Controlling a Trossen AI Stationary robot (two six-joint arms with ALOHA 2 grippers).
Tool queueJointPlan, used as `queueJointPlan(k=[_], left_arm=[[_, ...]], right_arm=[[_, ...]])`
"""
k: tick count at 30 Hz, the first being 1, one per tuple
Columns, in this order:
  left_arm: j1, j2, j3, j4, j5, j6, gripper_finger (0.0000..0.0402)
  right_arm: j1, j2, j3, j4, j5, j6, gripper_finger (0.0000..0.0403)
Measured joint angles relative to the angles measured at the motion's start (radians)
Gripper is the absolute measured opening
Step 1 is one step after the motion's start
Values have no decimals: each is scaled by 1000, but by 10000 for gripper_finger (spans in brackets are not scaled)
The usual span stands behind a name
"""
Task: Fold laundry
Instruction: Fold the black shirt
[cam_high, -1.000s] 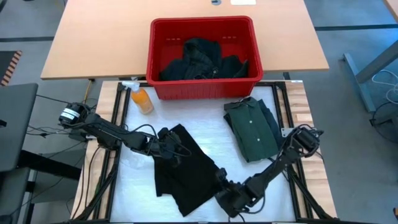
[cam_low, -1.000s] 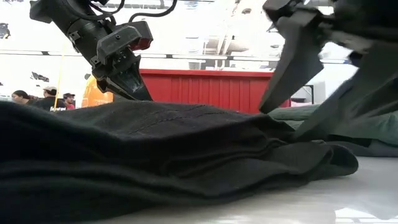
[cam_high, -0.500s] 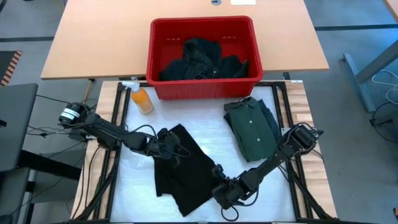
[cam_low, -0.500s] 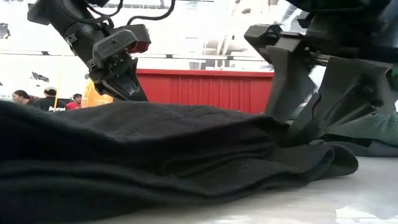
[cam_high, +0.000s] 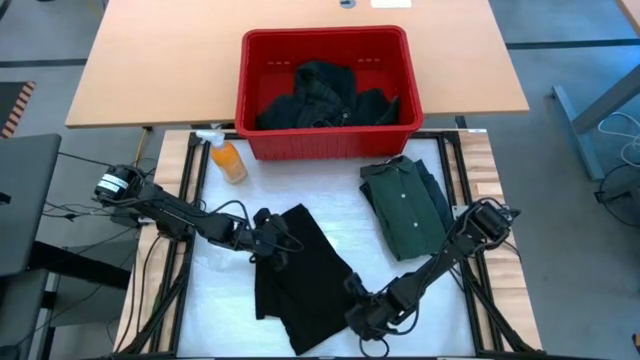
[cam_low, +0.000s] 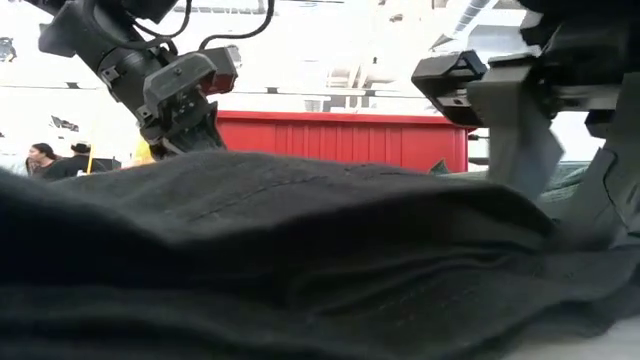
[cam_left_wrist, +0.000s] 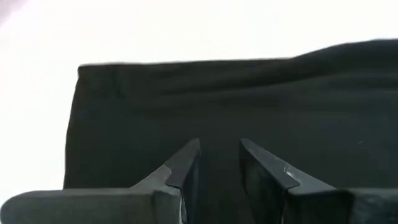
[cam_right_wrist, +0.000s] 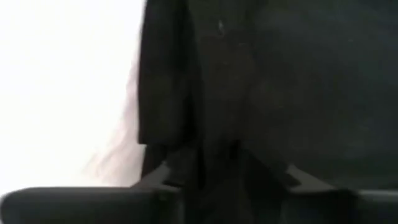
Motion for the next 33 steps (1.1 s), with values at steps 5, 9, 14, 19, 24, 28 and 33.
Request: queueJointPlan(k=[5, 9, 14, 19, 24, 28, 33], left_arm=[[0, 0, 0, 18, -1, 24, 98], [1, 0, 0, 18, -1, 42, 98], [16, 0, 0, 19, -1, 43, 98], [19, 0, 0, 23, -2, 42, 98], [19, 0, 0, 27, 0, 38, 98], [19, 0, 0, 28, 10, 32, 98], [17, 0, 0, 33, 19, 16, 98]], right_arm=[[0, -9, 0, -32, 4, 2, 208], [20, -42, 0, -66, 4, 8, 251], [41, -112, 0, -98, 0, 39, 259], [59, -98, -7, -33, 0, 95, 260], [81, -23, -16, 5, 30, 80, 260], [83, -7, -23, 26, 124, 79, 260], [63, -9, -41, 96, 138, 78, 260]])
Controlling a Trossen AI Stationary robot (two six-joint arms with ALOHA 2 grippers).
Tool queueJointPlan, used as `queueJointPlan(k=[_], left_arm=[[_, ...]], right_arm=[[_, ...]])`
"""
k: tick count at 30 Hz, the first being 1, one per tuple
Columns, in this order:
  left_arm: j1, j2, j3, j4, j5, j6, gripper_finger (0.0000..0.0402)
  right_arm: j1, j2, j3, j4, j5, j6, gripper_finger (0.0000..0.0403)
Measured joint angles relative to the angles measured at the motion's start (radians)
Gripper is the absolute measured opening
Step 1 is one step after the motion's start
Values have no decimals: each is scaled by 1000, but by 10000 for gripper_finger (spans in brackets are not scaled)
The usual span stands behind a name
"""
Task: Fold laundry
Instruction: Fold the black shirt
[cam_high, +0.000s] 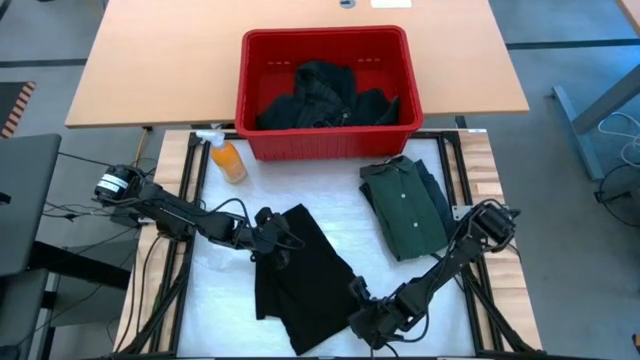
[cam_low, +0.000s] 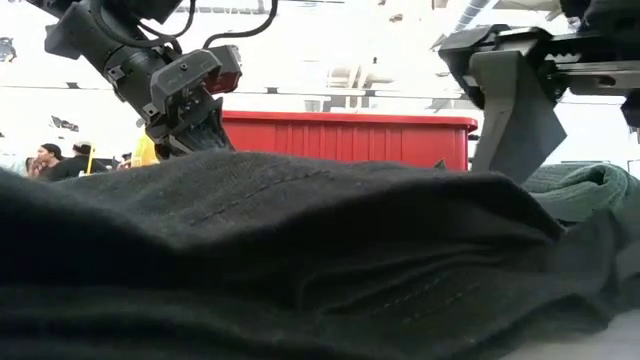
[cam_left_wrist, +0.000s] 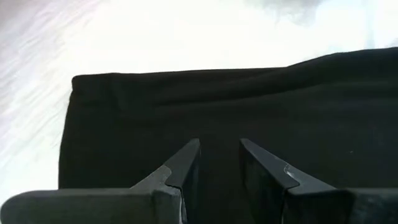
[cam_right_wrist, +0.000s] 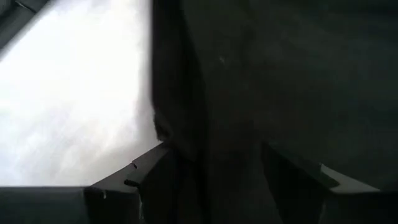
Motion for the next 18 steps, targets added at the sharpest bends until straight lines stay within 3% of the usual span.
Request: queueJointPlan(k=[3, 8, 11, 16, 18], left_arm=[[-4, 0, 0, 11, 4, 0, 98], [-25, 0, 0, 32, 10, 4, 98], [-48, 0, 0, 64, 26, 28, 99], [-91, 28, 1, 189, 25, 56, 99], [-105, 82, 1, 279, 22, 55, 99]], right_arm=[[-14, 17, -12, 51, -52, 1, 260], [-19, 66, -13, 112, -48, 4, 237], [-18, 77, -13, 115, -46, 4, 182], [-23, 67, -13, 107, -53, -5, 37], [-24, 59, -15, 105, -59, -11, 30]])
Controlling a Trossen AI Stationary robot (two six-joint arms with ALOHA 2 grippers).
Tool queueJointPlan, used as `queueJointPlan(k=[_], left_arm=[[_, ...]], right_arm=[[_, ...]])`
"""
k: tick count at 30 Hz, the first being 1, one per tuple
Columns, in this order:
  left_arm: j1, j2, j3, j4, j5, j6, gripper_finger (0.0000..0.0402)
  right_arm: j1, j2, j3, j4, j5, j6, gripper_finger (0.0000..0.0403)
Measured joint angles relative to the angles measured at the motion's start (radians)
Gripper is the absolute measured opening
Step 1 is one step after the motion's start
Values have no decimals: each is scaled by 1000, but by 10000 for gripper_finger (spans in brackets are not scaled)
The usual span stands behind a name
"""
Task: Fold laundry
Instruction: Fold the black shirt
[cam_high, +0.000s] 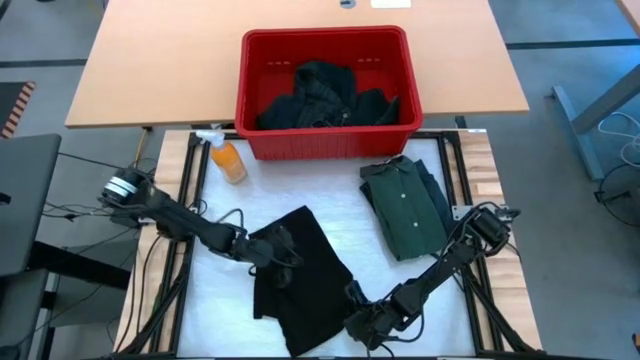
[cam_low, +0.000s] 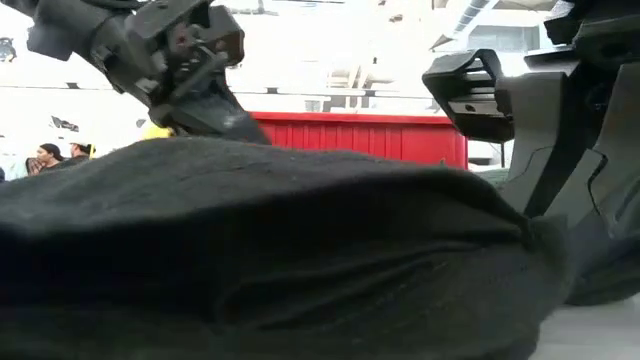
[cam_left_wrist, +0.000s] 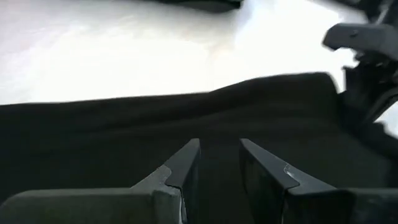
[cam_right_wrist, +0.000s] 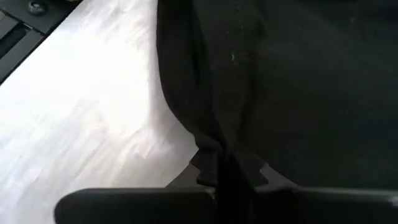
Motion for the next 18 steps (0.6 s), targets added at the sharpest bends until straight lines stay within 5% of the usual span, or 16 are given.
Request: queueJointPlan(k=[5, 8, 15, 18], left_arm=[[-42, 258, 36, 381, -7, 1, 99], [-92, 376, 130, 443, -68, 58, 96], [-196, 516, 374, 56, -559, 28, 59], [-213, 539, 434, -70, -633, -28, 40]], right_arm=[[-1, -56, -6, -36, -31, -6, 42], [-8, -112, -5, -37, -65, 13, 35], [-30, -203, -4, -60, -208, 96, 33], [-29, -233, -3, -83, -212, 107, 33]])
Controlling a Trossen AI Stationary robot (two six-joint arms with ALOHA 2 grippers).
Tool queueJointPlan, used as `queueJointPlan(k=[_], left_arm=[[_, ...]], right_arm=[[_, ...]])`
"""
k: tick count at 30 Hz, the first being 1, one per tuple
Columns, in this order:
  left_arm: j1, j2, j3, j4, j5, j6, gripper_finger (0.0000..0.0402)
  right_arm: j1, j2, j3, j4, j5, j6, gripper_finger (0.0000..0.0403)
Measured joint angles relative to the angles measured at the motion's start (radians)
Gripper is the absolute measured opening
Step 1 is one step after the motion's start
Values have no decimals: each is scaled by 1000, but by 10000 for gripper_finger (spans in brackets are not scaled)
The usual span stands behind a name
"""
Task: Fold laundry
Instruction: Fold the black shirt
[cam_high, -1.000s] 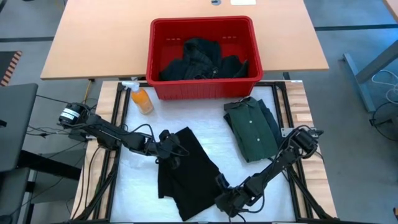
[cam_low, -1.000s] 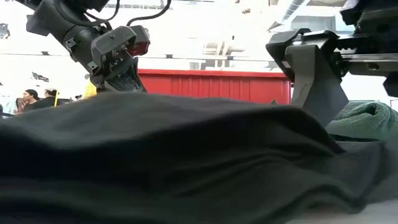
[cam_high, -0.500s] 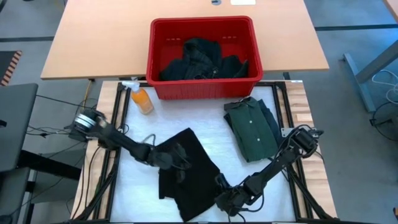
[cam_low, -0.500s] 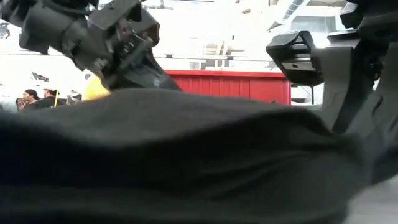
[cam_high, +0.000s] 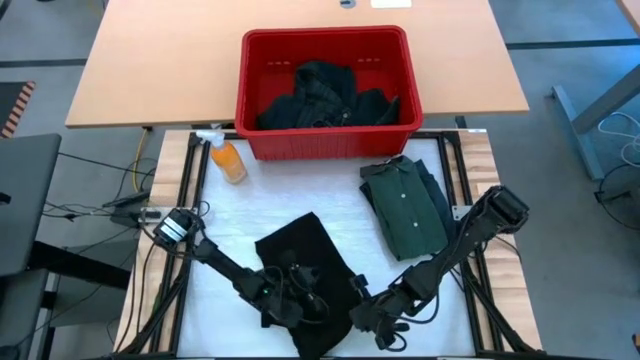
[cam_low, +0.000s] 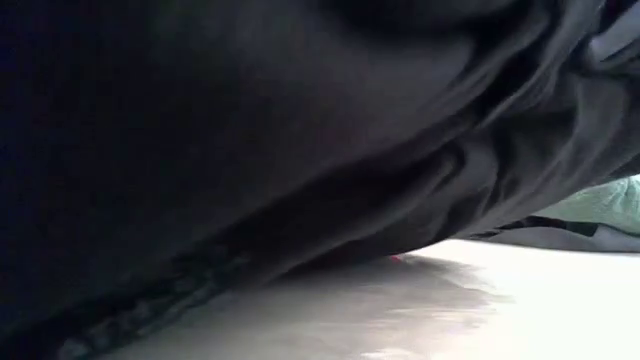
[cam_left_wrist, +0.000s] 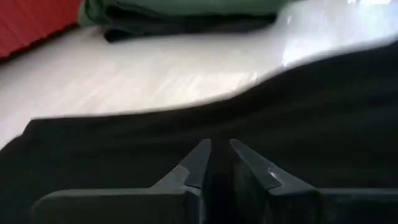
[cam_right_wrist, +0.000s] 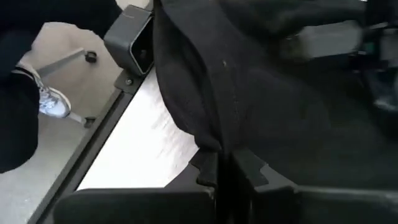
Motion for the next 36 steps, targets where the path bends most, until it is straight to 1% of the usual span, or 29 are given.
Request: queueJointPlan(k=[4, 6, 8, 11, 13, 15, 19, 21, 23, 25, 27, 30, 32, 34, 35, 36], left_arm=[[-1, 2, -1, -38, 92, -35, 16], [-1, 2, -19, -36, 115, -61, 6], [-1, 2, -39, -28, 134, -102, 2], [3, 0, -69, 10, 216, -132, 2], [7, 13, -80, 70, 282, -138, 1], [9, 43, -86, 166, 318, -123, 0], [16, 136, -68, 365, 401, -30, 0], [15, 146, -67, 401, 391, -5, 0], [8, 119, -70, 394, 373, 13, 0], [6, 70, -77, 330, 370, 47, 0], [5, -4, -75, 201, 369, 70, 0], [-11, -114, -76, -29, 283, 56, 0], [-32, -190, -77, -161, 180, 49, 0], [-48, -253, -75, -263, 88, 11, 0], [-55, -271, -79, -304, 59, -22, 0], [-60, -277, -91, -313, 51, -56, 0]], right_arm=[[-1, -41, 0, -2, -3, 2, 33], [-8, -70, 9, -6, -4, 9, 33], [-15, -95, 12, -4, -15, 11, 33], [-30, -124, 12, -5, -19, 21, 33], [-52, -143, 12, 1, -24, 51, 33], [-78, -159, 12, 4, -33, 73, 33], [-132, -177, 13, 1, -73, 99, 33], [-159, -186, 13, -10, -101, 123, 33], [-187, -188, 13, -40, -129, 153, 33], [-216, -188, 13, -76, -142, 171, 33], [-240, -187, 13, -90, -163, 173, 33], [-256, -190, 13, -83, -217, 168, 33], [-251, -191, 13, -83, -241, 168, 33], [-243, -194, 13, -80, -257, 166, 33], [-239, -197, 13, -80, -257, 166, 33], [-235, -199, 13, -76, -257, 167, 33]])
